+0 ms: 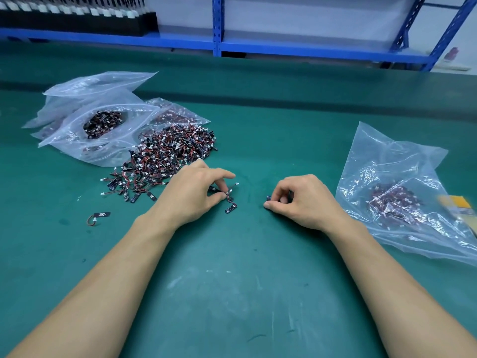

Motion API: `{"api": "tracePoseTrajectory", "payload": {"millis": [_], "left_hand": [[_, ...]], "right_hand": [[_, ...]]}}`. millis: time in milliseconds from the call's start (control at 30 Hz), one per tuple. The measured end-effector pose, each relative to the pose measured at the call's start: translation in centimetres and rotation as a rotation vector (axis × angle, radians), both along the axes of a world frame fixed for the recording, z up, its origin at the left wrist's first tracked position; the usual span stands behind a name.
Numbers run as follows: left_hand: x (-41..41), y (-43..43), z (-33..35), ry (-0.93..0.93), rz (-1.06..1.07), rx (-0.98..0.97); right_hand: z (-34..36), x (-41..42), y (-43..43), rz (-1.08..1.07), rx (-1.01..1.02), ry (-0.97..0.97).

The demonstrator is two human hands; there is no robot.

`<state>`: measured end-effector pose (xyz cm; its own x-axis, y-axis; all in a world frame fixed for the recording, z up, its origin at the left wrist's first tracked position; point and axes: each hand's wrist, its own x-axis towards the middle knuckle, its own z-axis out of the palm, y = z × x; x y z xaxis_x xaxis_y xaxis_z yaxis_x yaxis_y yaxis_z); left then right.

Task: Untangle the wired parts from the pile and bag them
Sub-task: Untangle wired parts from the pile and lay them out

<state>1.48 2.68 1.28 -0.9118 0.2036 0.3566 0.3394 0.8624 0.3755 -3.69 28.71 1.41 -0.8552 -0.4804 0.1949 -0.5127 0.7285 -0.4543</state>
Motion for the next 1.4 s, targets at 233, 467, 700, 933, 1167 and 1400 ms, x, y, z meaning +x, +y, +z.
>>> {"api": "tracePoseTrajectory", "payload": {"millis": [233,467,700,933,1167,1400], "left_hand": [[0.0,-1.1,0.2,-0.035,0.014,-0.011],[-0.1,-2.3,0.6,-0.064,0.055,0.020],[0.5,-1.5,1.2,-0.061,-0.049,0.074],[1.0,-0.3,1.6,-0.070,-0.138,0.036],[0.8,0.8,1.0,-0.080,-0.163,0.034],[0.6,3.8,0.3,0.037,-0.075,-0.023]], "right_hand": [[0.0,-0.1,0.3,0.012,-0.032,-0.040],[-0.1,0.0,0.3,0.033,-0.061,-0.053],[0.2,0.2,0.4,0.052,-0.079,-0.072],[0.7,0.1,1.1,-0.012,-0.185,-0.024],[0.6,-0.4,1.9,-0.049,-0.181,0.003],[0.7,-0.5,2.2,0.033,-0.076,-0.110]]}}
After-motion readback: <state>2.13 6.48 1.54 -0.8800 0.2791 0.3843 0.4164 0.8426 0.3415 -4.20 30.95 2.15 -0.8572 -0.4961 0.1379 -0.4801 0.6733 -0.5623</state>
